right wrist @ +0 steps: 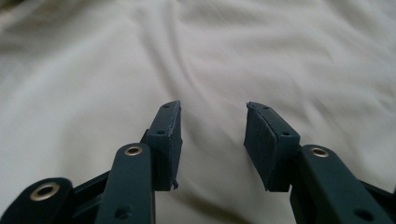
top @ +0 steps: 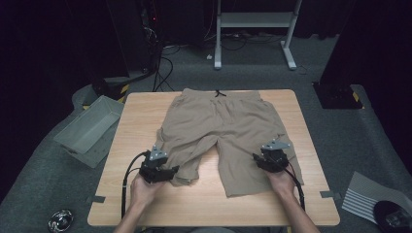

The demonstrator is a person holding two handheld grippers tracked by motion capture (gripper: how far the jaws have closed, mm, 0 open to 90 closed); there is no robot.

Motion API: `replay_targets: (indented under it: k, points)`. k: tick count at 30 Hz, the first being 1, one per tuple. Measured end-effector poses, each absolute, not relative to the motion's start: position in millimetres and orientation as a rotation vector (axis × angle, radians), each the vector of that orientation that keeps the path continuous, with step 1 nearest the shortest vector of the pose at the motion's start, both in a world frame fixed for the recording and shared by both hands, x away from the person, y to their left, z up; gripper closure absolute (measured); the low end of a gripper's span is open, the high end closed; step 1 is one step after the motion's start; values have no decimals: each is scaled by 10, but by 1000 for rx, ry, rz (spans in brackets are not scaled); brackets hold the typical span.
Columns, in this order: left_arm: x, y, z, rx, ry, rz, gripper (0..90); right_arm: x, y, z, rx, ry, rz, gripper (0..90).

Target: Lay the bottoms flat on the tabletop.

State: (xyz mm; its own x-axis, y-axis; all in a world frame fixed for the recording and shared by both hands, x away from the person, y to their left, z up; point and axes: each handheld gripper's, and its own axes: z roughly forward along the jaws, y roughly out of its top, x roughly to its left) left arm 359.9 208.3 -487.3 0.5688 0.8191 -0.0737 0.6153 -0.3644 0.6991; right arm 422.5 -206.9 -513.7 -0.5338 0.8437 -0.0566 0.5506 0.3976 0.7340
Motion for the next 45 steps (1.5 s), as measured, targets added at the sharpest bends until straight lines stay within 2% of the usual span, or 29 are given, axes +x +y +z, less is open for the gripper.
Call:
replay_targets:
  k: [1,3,6,8,13,16,21,26,29,31,35,37,42,45]
  points:
    - [3611,2043,-4913,2124,1143,368,436,4229,-2117,-5161,1215,2236,929,558]
    - [3655,1976,-4976,2170,1133,356,526,4240,-2188,-5206,1249,2227,920,551]
    - [3699,1897,-4980,2201,1080,363,761,4233,-2232,-5228,1250,2211,952,550]
    - [3745,1846,-4943,2213,1060,358,881,4222,-2214,-5228,1226,2209,938,552]
    - [3872,1751,-4765,2208,1009,343,899,4226,-2217,-5229,1222,2216,945,551]
    - [3964,1657,-4647,2199,968,346,898,4238,-2230,-5229,1235,2221,956,550]
    - [4214,1406,-4564,2171,913,280,895,4229,-2221,-5229,1231,2218,950,550]
    - [4433,1037,-4803,2255,900,216,887,4234,-2226,-5230,1230,2219,952,550]
    - [4481,981,-4980,2312,943,211,872,4236,-2229,-5230,1233,2220,955,550]
    - [4452,1017,-4992,2286,960,210,810,4237,-2231,-5230,1236,2221,956,550]
    - [4291,1192,-4818,2214,973,266,550,4235,-2228,-5230,1235,2220,955,550]
    - [4210,1294,-4734,2168,991,299,475,4236,-2229,-5230,1236,2221,954,550]
    - [4002,1597,-4646,2084,1038,355,436,4234,-2227,-5230,1230,2220,950,550]
    - [3921,1754,-4665,2062,1071,337,418,4234,-2227,-5230,1231,2220,951,550]
